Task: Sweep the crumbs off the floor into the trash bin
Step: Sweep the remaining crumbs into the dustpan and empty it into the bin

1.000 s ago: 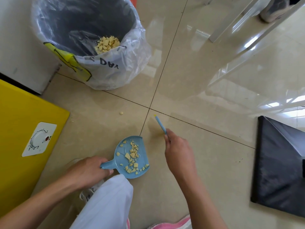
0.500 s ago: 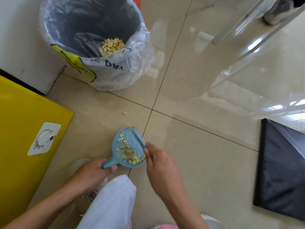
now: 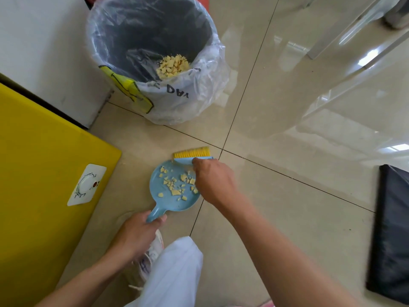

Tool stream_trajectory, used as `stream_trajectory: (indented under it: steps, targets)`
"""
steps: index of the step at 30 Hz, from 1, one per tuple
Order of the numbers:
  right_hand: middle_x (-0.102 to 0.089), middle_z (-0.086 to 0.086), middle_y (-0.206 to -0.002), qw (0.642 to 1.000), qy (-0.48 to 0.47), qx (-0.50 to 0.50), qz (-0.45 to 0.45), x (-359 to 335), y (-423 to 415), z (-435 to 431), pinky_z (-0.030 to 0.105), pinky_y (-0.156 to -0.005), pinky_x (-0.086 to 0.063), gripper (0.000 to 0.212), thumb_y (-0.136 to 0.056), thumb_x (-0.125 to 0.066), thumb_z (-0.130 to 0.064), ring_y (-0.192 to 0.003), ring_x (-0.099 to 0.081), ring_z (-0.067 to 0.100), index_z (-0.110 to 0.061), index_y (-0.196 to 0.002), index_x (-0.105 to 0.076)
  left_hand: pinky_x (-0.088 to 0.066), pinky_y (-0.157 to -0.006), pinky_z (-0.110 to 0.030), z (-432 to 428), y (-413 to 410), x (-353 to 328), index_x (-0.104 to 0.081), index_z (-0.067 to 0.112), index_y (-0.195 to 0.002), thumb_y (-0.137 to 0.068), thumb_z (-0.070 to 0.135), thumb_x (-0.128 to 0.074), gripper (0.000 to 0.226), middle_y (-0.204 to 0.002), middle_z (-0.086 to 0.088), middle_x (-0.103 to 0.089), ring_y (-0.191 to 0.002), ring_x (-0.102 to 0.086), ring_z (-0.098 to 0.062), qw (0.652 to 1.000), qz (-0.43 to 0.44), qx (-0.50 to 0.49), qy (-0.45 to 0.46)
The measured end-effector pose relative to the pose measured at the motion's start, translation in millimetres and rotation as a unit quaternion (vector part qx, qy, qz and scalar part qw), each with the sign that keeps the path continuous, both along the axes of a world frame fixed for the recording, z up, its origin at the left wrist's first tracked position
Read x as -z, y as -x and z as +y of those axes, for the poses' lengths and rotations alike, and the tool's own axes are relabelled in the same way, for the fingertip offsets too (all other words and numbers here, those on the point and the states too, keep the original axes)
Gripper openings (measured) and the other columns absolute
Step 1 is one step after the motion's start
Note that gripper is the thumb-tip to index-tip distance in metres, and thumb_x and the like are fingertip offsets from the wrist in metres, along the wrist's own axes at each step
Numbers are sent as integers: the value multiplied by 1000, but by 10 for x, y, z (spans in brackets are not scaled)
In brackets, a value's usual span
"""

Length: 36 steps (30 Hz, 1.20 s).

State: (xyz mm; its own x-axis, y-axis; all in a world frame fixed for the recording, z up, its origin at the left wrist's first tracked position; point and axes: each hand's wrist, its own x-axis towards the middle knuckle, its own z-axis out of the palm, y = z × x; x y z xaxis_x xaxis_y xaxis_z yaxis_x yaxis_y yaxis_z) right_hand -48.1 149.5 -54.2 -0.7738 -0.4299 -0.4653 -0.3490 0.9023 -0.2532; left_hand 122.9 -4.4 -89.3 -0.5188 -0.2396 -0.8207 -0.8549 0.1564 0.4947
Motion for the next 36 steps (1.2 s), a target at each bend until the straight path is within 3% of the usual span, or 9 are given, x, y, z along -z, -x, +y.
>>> stream_trajectory:
  steps: [4,6,9,14,18,25,30,33,36]
  targets:
    - [-67,13,-88,996,49,-9,-70,-169,-300,98,34,-58,-43,13,-91,-50,-15,-79,-63,39,-17,-94,-63,-30,-59,-40,-18,51,29,-58,26,-66,-65,63,-62,37,-48,4,-39,-53,-36,-19,1000,-1,-4,-4]
    - [-67,10,-85,993,88,8,-83,-305,-405,185,39,-63,-52,18,-97,-46,-23,-78,-62,36,-17,-98,-64,-32,-57,-38,-40,44,11,-60,25,-66,-67,61,-62,36,-47,3,-42,-50,-38,-18,1000,-8,0,-4]
    - [-62,2,-71,983,143,94,-62,-501,-417,442,40,-63,-52,22,-102,-43,-32,-68,-59,27,-23,-103,-63,-39,-55,-32,-114,26,-23,-65,34,-71,-77,57,-60,24,-48,5,-51,-46,-46,-13,998,3,58,30]
    - [-51,-1,-60,969,79,232,-2,-451,-389,930,42,-59,-45,28,-103,-41,-30,-64,-53,29,-19,-81,-53,-42,-55,-28,-321,7,-109,-65,27,-78,-90,51,-60,28,-65,2,-69,-60,-63,-13,969,-18,208,133]
    - [-59,5,-72,973,24,230,-12,-238,-592,874,41,-61,-44,28,-105,-34,-33,-72,-55,33,-18,-86,-50,-38,-54,-28,-467,63,-219,-66,23,-78,-91,46,-62,27,-60,4,-63,-58,-58,-11,950,-58,275,138]
    - [-67,11,-89,985,37,157,-63,-125,-689,204,35,-61,-44,27,-103,-39,-31,-78,-64,36,-17,-95,-60,-31,-58,-30,-403,291,-286,-59,16,-72,-90,42,-60,32,-60,6,-51,-58,-46,-15,929,-103,341,102]
    - [-57,5,-69,974,109,143,-137,-385,-669,226,40,-63,-47,33,-102,-41,-33,-69,-57,32,-16,-76,-52,-30,-59,-30,-407,343,-238,-52,23,-66,-87,41,-61,30,-59,5,-47,-57,-42,-14,934,-93,337,80]
    - [-56,2,-63,969,121,174,-125,-526,-567,459,36,-57,-42,34,-102,-42,-33,-62,-53,24,-13,-80,-58,-32,-56,-31,-412,310,-224,-55,19,-67,-88,46,-58,34,-59,4,-51,-55,-45,-13,928,-78,352,92]
    - [-47,-2,-57,966,111,219,-85,-565,-445,676,33,-51,-34,36,-102,-43,-31,-54,-43,18,-14,-72,-51,-37,-57,-30,-400,326,-230,-63,14,-82,-89,50,-55,38,-64,4,-59,-60,-53,-14,919,-73,373,104]
